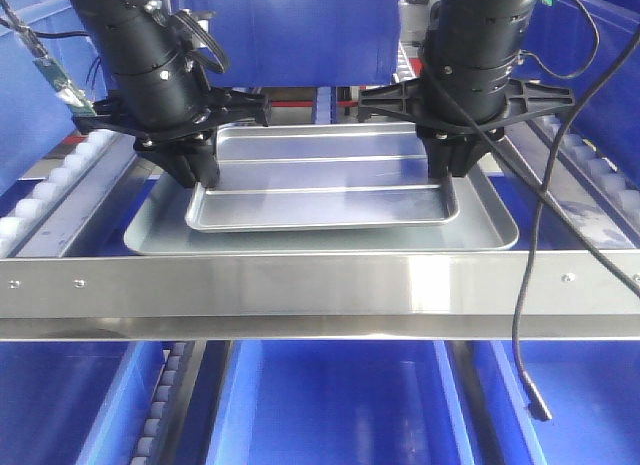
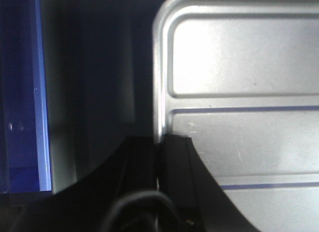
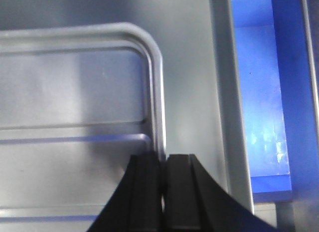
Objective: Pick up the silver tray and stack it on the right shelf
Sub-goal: 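Lower the tray with both grippers onto the tray already on the shelf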
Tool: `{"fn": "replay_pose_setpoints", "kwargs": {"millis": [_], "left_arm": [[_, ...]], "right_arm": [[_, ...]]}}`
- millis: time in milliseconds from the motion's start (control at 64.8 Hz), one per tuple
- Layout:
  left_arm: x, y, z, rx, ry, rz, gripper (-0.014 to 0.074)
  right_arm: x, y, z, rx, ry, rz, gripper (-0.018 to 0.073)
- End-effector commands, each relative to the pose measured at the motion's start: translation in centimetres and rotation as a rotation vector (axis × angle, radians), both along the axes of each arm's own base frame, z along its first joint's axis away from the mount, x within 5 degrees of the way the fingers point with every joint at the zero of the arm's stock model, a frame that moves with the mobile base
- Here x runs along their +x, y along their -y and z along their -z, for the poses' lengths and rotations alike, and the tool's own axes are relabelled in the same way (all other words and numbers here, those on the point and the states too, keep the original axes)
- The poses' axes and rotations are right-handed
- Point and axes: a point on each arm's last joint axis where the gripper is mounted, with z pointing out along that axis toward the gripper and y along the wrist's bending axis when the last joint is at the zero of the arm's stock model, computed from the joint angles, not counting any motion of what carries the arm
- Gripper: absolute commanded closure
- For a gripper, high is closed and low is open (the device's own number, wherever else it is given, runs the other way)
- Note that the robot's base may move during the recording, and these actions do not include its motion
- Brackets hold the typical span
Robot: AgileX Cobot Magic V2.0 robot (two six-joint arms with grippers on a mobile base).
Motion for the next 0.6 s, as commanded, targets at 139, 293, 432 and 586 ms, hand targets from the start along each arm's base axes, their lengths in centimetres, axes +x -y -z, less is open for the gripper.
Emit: {"fn": "replay_pose_setpoints", "kwargs": {"millis": [139,293,432,586], "left_arm": [[-0.19,1.44,-4.25,-0.137,0.152,0.026,0.0687],[-0.22,1.39,-4.20,-0.127,0.147,0.028,0.0685],[-0.24,1.20,-3.97,-0.088,0.140,0.038,0.0566],[-0.17,1.09,-3.98,-0.065,0.153,0.048,0.0428]], "right_arm": [[0.54,-1.76,-4.80,0.150,0.226,-0.097,0.0500],[0.54,-1.75,-4.80,0.149,0.226,-0.096,0.0500],[0.54,-1.74,-4.79,0.149,0.225,-0.096,0.0500],[0.55,-1.47,-4.75,0.097,0.225,-0.105,0.0433]]}}
